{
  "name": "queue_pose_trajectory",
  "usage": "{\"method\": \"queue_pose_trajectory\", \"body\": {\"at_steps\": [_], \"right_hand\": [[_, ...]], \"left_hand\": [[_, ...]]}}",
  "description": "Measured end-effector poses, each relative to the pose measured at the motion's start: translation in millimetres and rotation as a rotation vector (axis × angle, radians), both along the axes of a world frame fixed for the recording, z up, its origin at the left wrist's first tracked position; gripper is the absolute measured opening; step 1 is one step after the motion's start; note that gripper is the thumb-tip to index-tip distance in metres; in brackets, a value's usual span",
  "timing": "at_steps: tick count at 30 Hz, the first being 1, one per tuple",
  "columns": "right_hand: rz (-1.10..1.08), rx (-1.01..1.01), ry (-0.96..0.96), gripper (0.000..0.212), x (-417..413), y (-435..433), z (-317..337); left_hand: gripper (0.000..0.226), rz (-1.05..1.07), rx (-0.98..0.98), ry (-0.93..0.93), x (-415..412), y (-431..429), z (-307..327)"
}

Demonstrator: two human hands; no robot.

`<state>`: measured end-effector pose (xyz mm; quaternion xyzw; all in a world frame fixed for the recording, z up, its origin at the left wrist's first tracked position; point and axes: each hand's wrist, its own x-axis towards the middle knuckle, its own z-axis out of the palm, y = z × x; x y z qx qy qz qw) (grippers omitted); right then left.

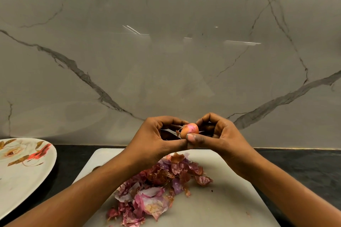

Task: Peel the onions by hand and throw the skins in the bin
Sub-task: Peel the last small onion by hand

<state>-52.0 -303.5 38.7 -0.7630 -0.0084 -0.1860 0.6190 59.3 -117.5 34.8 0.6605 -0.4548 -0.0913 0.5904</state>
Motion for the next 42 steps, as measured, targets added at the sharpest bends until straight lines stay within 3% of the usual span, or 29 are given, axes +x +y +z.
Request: {"method": "queue_pose_trajectory", "body": {"at_steps": [7, 14, 23, 28, 42], "right_hand": [[-0.079, -0.107, -0.020, 0.017, 0, -10, 3], [-0.055, -0.173, 0.013, 0.017, 2, -12, 0], [-0.059, -0.479, -0.054, 0.028, -5, -14, 1], [-0.082, -0.486, -0.064, 0.016, -4, -19, 0], [-0.180, -0.504, -0.109, 0.017, 0, -16, -4]], "left_hand": [[0.052, 0.026, 0.052, -0.002, 5, 1, -2], [0.045, -0.013, 0.071, 0.053, 8, 0, -4], [0.039, -0.040, 0.124, 0.006, 9, 0, -8], [0.041, -0.067, 0.144, 0.018, 10, 1, -8], [0.048, -0.025, 0.050, 0.194, 12, -1, -4]]}}
